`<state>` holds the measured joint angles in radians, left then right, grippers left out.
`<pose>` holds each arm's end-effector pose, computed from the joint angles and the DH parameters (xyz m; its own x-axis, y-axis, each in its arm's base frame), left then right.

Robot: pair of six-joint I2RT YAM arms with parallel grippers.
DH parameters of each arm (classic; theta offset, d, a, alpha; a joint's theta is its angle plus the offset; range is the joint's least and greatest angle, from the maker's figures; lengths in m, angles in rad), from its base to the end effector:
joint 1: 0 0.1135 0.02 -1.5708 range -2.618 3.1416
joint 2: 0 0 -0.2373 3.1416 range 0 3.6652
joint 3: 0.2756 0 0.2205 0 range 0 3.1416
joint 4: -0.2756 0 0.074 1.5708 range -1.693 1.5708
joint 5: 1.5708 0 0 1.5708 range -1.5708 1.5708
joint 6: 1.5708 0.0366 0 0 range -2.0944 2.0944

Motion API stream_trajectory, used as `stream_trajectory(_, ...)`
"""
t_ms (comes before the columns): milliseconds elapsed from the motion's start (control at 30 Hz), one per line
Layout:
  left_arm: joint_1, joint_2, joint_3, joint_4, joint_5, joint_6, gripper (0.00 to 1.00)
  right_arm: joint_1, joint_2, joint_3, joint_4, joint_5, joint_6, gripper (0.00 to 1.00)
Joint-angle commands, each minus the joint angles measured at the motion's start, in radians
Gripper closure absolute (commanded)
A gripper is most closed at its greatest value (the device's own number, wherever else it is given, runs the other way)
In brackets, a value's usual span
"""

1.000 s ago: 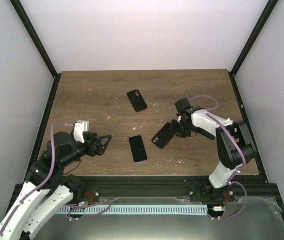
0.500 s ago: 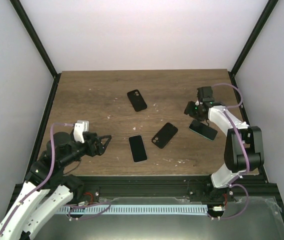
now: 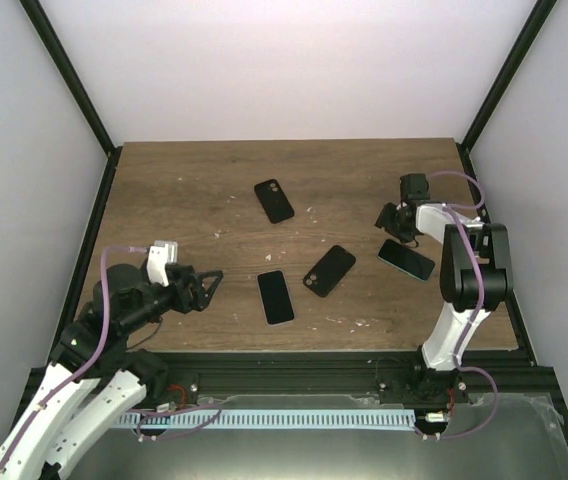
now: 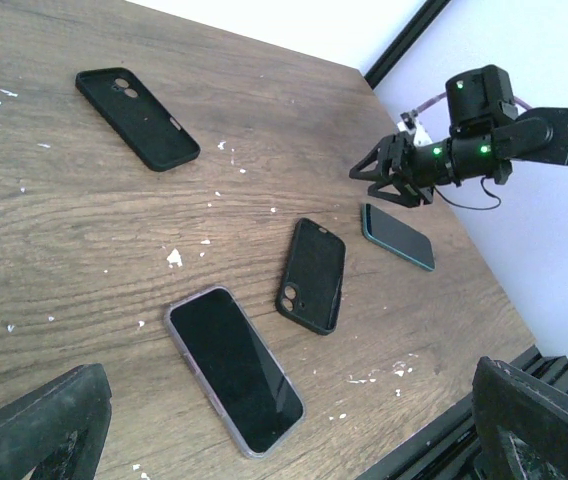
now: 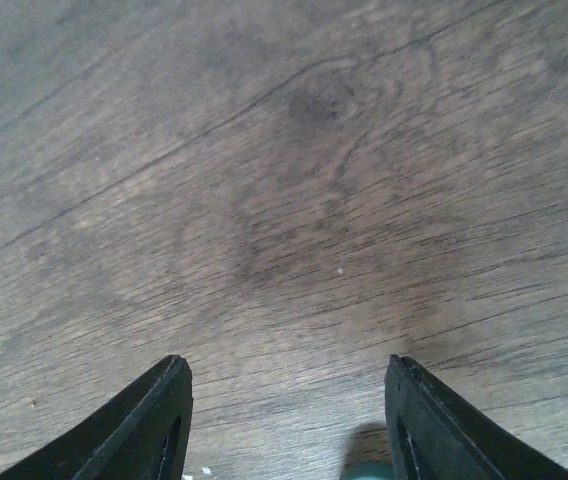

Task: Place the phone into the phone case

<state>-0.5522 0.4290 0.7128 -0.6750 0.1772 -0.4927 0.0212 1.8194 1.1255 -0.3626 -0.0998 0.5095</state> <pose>0.0756 -0.0542 0.2873 -0.5959 -0.1797 -0.7827 0.4236 0.7577 -0.4965 0.3340 0.0107 0.1578 -0.7941 0.4686 -0.3871 0.3634 0.8765 0.3157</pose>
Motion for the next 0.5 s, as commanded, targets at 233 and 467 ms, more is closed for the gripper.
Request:
stream_trajectory(233, 0.0, -0.013, 0.013, -0.001, -0.003, 0.014, 0.0, -0.013, -0.012, -0.051, -0.005, -0.044, 0.011, 0.47)
stream_trajectory(467, 0.001, -0.006, 0.012, 0.001, 0.004, 0.017, 0.0, -0.013, -0.097, -0.116, -0.046, -0.09, 0.017, 0.47)
